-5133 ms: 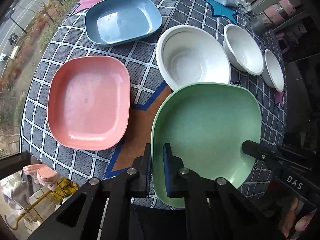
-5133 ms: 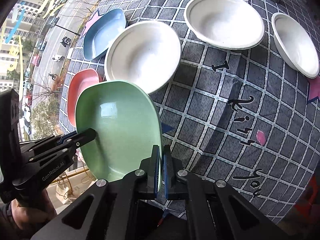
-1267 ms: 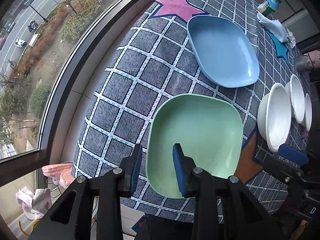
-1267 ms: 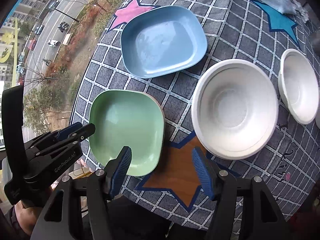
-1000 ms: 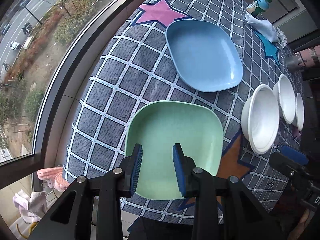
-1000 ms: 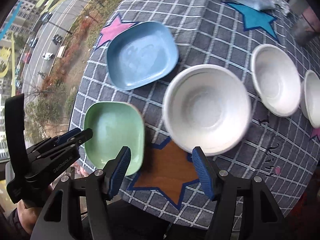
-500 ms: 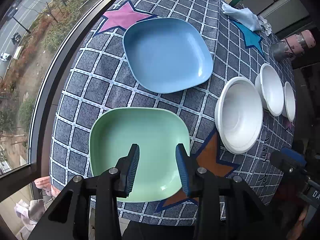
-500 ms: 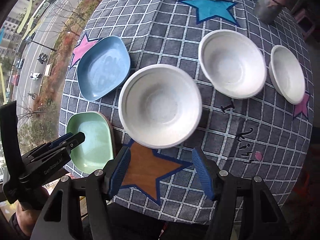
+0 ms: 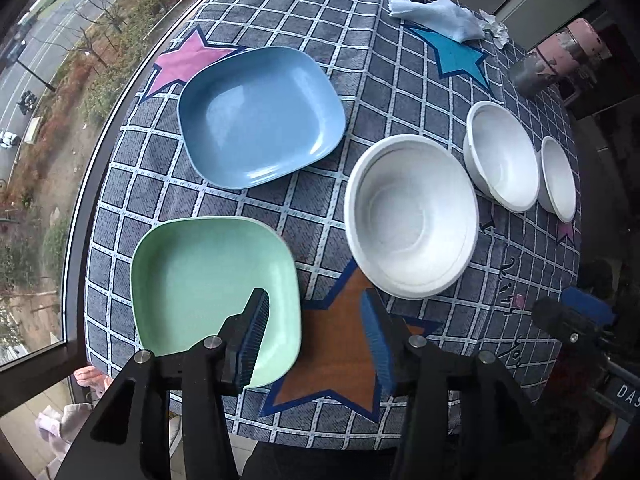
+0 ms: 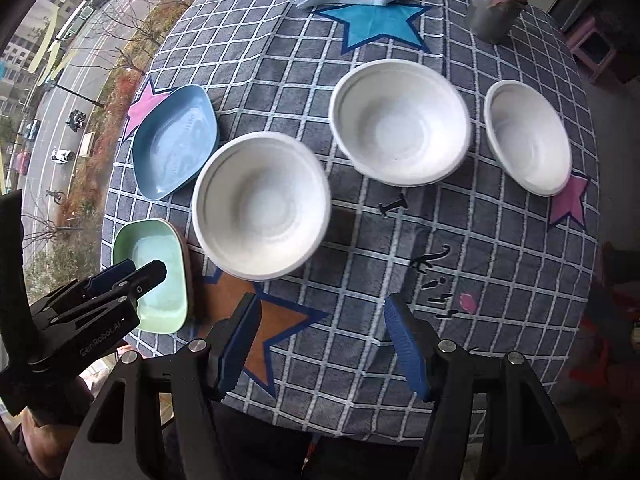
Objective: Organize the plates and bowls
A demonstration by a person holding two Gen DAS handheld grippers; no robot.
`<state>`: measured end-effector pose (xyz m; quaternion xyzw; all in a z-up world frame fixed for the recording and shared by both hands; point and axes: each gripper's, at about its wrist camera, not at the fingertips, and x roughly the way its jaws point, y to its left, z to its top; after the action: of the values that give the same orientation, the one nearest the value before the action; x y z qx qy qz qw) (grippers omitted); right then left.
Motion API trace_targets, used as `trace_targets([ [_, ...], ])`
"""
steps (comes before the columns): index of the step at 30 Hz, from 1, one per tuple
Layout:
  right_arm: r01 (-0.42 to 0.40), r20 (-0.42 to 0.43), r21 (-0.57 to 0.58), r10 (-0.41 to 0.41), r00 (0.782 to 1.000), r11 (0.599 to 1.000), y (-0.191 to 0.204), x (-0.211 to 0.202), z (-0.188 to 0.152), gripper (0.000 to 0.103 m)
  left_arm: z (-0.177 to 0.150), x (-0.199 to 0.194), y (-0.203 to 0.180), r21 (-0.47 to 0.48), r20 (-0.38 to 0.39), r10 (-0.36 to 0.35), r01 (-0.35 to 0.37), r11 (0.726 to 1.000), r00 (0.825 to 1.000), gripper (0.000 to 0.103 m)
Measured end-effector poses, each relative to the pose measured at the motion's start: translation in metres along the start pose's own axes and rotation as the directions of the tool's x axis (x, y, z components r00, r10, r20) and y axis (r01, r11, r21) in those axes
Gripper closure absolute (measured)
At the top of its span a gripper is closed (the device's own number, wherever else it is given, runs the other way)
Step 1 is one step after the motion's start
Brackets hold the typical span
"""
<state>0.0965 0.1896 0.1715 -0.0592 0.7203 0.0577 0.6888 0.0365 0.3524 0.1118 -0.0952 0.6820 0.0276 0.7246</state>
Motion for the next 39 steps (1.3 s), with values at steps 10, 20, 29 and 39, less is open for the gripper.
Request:
trace_targets([
  [10,-0.01,0.015,-0.01,0.01,1.0,1.0,-0.036,-0.016,0.0,0.038,-0.007,-0.011,-0.038,-0.006,0.024,0.022,-0.022,1.0,0.999,0.038],
  [20,-0.001,-0.003,-0.035,0.001,1.0,0.999,-0.063,-0.02,-0.006,0.038,-0.013,-0.013,-0.078,0.029,0.005,0.037,-0.037,0.999,0.999,0.028],
  [29,-0.017,0.006,0.012,0.017,1.0,1.0,-0.088,-0.026,-0.005,0.038,-0.007,-0.016,-0.104,0.088,0.011,0.063,-0.064,0.994,0.998,0.024],
  [39,-0.019,-0.009,0.001,0.019,1.0,1.0,-0.09,-0.023,-0.004,0.037,-0.007,-0.013,-0.107,0.075,-0.004,0.07,-0.07,0.995,0.998,0.024],
])
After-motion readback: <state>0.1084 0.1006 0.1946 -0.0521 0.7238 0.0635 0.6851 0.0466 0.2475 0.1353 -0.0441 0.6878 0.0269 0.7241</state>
